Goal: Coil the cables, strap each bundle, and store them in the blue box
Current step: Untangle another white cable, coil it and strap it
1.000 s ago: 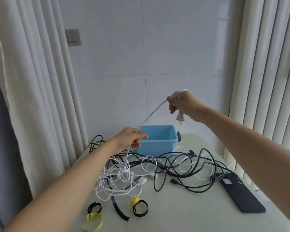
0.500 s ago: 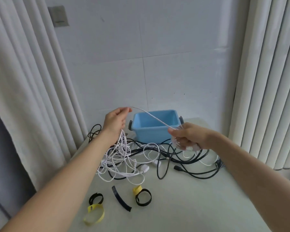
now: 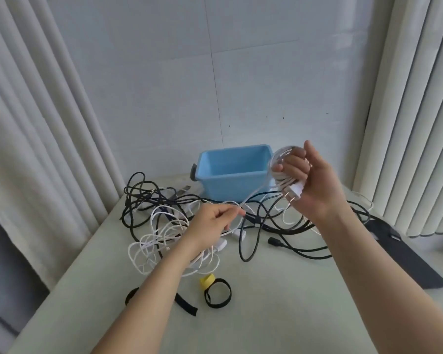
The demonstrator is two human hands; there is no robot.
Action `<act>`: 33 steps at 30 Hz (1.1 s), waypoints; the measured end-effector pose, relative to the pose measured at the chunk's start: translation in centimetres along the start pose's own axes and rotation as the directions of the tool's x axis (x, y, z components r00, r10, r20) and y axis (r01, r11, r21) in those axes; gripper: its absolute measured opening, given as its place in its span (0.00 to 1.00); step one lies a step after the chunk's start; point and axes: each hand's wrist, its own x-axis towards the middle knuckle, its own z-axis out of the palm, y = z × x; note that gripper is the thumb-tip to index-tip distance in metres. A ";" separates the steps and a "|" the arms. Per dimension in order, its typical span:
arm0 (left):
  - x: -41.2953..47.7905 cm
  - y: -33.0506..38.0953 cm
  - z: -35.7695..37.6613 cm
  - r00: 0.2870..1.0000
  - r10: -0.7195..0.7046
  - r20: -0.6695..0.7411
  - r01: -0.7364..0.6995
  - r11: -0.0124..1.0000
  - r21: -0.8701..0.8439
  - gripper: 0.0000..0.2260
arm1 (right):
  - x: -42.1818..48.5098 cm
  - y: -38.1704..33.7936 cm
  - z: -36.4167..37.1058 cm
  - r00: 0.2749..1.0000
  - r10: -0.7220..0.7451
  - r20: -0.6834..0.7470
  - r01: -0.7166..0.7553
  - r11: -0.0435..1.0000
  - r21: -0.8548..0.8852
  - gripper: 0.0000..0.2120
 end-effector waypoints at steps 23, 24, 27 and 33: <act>-1.6 1.4 -3.0 0.975 0.158 0.157 -0.112 0.957 -0.267 0.09 | -1.0 5.7 1.0 0.935 0.310 -0.172 -0.083 -0.281 -0.956 0.25; -1.6 1.3 -3.4 0.973 0.145 0.177 -0.097 0.962 -0.256 0.11 | -1.1 5.6 1.1 0.932 0.312 -0.186 -0.117 -0.227 -0.967 0.23; -1.5 0.9 -4.7 0.970 0.095 0.223 -0.056 0.983 -0.175 0.14 | -1.2 5.4 1.3 0.948 0.257 -0.190 -0.185 -0.041 -0.982 0.21; -1.4 -0.4 -5.7 0.975 0.048 0.218 -0.075 0.990 0.119 0.08 | -0.5 4.8 0.8 0.989 -0.065 -0.136 -0.134 0.040 -0.990 0.22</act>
